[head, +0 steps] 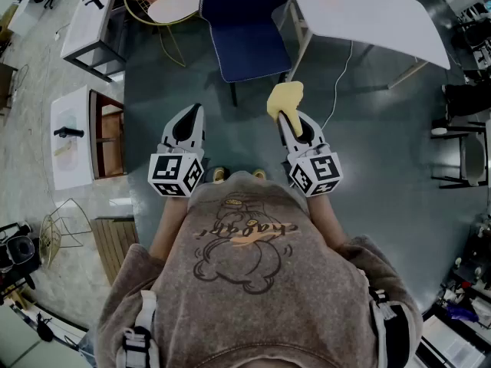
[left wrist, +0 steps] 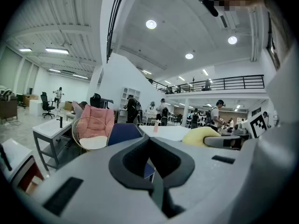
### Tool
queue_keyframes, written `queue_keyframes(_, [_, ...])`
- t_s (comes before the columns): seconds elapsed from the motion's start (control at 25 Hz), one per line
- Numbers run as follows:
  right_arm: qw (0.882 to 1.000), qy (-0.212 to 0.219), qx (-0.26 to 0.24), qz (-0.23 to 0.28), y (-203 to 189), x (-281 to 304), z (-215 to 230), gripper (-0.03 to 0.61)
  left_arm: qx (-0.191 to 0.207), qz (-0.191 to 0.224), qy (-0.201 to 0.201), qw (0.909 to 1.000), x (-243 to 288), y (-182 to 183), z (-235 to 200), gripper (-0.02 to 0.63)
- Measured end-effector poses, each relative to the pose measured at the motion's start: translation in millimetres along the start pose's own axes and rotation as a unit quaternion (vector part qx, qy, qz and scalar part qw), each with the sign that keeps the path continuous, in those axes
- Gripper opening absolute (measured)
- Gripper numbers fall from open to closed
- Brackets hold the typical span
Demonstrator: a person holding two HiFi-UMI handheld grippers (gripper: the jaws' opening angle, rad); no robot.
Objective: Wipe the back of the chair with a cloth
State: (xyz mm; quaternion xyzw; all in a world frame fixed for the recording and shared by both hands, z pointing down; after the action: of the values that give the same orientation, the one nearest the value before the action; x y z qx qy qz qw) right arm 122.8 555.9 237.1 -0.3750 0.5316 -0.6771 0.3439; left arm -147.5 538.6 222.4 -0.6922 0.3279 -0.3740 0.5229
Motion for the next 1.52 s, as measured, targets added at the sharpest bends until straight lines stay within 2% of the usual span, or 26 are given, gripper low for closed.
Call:
queue_keyframes(0.4, [1.0,-0.003,0.013,0.015,2.7,-6.1,11.5,0.077,0.001,0.009,0.006,0.9999,2.3,0.8,10.2,0.009])
queue_keyframes(0.76, [0.999,-0.01,0.01,0.029,2.7,-22.2,43.7,0.077,0.012,0.018,0.021,0.9995,11.5,-6.5,27.7,0.009])
queue_keyframes(1.12, [0.999,0.0,0.017,0.027,-8.0,-35.2,72.6,0.077,0.003,0.025,0.026,0.9994,27.5,-11.6,49.0,0.009])
queue_keyframes(1.52, [1.0,0.0,0.013,0.025,-4.0,12.9,103.7,0.077,0.006,0.03,0.028,0.9991,86.0,-1.5,18.2,0.009])
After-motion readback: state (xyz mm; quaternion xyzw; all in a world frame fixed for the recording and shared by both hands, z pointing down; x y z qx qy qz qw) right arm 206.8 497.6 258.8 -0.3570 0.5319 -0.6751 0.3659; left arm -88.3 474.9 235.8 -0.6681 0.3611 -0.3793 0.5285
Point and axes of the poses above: the fingertips, and each gripper's own axes: x forward along the fingers, z to its right, y out of its top, the point moved 8 cm from there along -x, backward along the fingers, and after that the axes turned 2 degrees about -y, right-handed, at the moved point
